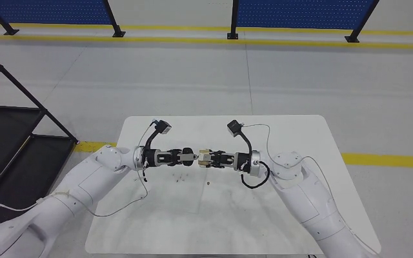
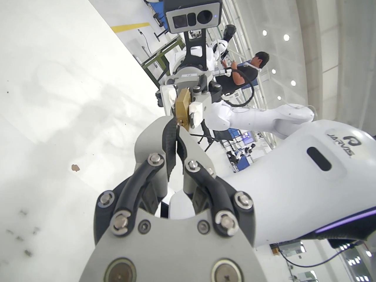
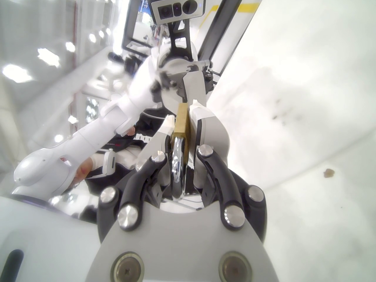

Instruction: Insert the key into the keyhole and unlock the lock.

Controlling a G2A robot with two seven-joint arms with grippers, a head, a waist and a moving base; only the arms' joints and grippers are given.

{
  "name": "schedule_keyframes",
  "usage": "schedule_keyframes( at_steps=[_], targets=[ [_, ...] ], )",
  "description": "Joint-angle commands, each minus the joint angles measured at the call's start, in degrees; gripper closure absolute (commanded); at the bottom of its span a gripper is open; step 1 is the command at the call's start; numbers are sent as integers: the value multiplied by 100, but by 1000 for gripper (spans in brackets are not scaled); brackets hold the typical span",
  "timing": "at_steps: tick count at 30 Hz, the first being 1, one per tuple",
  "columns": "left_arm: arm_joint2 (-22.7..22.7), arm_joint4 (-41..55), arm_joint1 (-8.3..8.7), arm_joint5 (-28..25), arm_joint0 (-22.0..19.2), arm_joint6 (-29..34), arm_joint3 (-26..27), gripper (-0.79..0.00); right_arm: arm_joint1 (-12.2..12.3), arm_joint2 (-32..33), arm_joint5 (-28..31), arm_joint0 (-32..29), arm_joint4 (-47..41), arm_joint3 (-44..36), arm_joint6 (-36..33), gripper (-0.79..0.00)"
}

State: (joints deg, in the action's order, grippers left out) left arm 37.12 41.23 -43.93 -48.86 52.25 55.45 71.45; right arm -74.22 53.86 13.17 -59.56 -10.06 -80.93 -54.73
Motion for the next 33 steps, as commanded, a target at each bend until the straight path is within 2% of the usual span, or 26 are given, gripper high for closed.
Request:
schedule_keyframes(
  at_steps=[1,20,33],
  targets=[
    [4,-95,-5,-81,18,-84,15,0,0,0,0,0,0,0,0,0],
    [61,-1108,87,-914,103,-917,131,0,0,0,0,0,0,0,0,0],
    [311,-1319,56,-914,205,-917,243,0,0,0,0,0,0,0,0,0]
  ],
)
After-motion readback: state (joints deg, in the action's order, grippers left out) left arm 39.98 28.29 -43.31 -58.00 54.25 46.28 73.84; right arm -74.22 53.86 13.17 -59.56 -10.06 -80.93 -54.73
